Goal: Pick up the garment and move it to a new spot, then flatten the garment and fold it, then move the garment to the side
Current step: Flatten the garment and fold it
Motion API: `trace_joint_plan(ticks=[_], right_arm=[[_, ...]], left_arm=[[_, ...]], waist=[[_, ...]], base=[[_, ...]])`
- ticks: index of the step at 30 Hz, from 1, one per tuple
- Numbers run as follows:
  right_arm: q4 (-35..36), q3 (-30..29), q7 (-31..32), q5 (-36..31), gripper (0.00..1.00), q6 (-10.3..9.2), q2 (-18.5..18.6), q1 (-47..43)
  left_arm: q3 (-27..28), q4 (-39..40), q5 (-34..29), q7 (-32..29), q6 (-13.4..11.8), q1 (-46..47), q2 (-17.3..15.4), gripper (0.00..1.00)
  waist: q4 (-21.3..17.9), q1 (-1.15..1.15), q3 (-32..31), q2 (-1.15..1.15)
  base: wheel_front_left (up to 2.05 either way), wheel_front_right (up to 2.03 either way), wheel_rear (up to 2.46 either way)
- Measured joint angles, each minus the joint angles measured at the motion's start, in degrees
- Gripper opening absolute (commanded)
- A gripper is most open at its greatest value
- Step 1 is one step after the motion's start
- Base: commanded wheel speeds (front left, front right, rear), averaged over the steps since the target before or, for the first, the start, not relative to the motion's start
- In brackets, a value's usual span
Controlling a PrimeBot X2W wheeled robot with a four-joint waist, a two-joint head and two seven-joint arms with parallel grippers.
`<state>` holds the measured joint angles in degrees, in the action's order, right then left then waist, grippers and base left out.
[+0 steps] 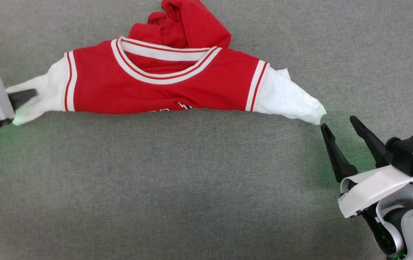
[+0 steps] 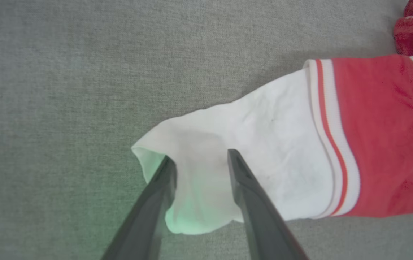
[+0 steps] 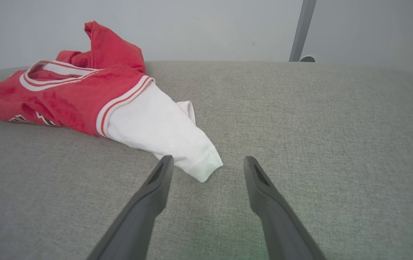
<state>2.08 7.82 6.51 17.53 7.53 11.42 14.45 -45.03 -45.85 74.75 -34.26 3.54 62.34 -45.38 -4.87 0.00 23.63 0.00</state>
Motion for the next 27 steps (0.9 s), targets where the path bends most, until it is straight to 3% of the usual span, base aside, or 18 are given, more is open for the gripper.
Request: trace_joint_plan(ticks=[8, 14, 21, 22, 24, 25, 27], right_arm=[[0.21, -0.09, -0.03, 0.00, 1.00, 0.00, -0.12, -0.02], [0.24, 0.27, -0.29, -0.08, 1.00, 0.00, -0.63, 0.30], [0.08, 0.47, -0.48, -0.08, 1.00, 0.00, -0.77, 0.61], [0.07, 0.42, -0.49, -0.08, 1.00, 0.00, -0.76, 0.61], [0.03, 0.32, -0.53, -0.09, 1.00, 0.00, -0.76, 0.62], [0.03, 0.24, -0.53, -0.09, 1.00, 0.00, -0.73, 0.62], [0.08, 0.13, -0.49, -0.13, 1.00, 0.00, -0.58, 0.63]], left_arm=[[1.05, -2.02, -2.20, 7.36, 1.68, 3.42, 0.27, 0.00], [1.67, -4.01, -5.64, 16.58, 2.52, 7.12, 1.12, 0.00], [0.07, -9.46, -7.38, 18.57, 2.97, 7.52, 3.11, 0.00], [-0.51, -10.50, -7.90, 18.61, 2.97, 7.49, 3.38, 0.15], [-1.44, -12.04, -8.66, 18.55, 3.02, 7.04, 3.97, 0.78], [-1.68, -12.56, -8.87, 18.48, 3.10, 6.89, 4.15, 1.00], [-1.82, -13.33, -8.87, 19.02, 3.27, 6.82, 4.44, 1.00]], waist=[[-0.40, 0.00, 0.41, 0.00], [-0.82, 0.00, 1.42, 0.00], [-1.88, 0.00, 2.09, 0.00], [-1.98, 0.00, 2.09, 0.00], [-2.07, 0.00, 1.84, 0.00], [-2.09, 0.00, 1.66, 0.00], [-2.07, 0.00, 1.16, 0.00]], base=[[0.00, 0.00, 0.00], [0.00, 0.00, 0.00], [0.00, 0.00, 0.00], [0.00, 0.00, 0.00], [0.00, 0.00, 0.00], [0.00, 0.00, 0.00], [0.00, 0.00, 0.00]])
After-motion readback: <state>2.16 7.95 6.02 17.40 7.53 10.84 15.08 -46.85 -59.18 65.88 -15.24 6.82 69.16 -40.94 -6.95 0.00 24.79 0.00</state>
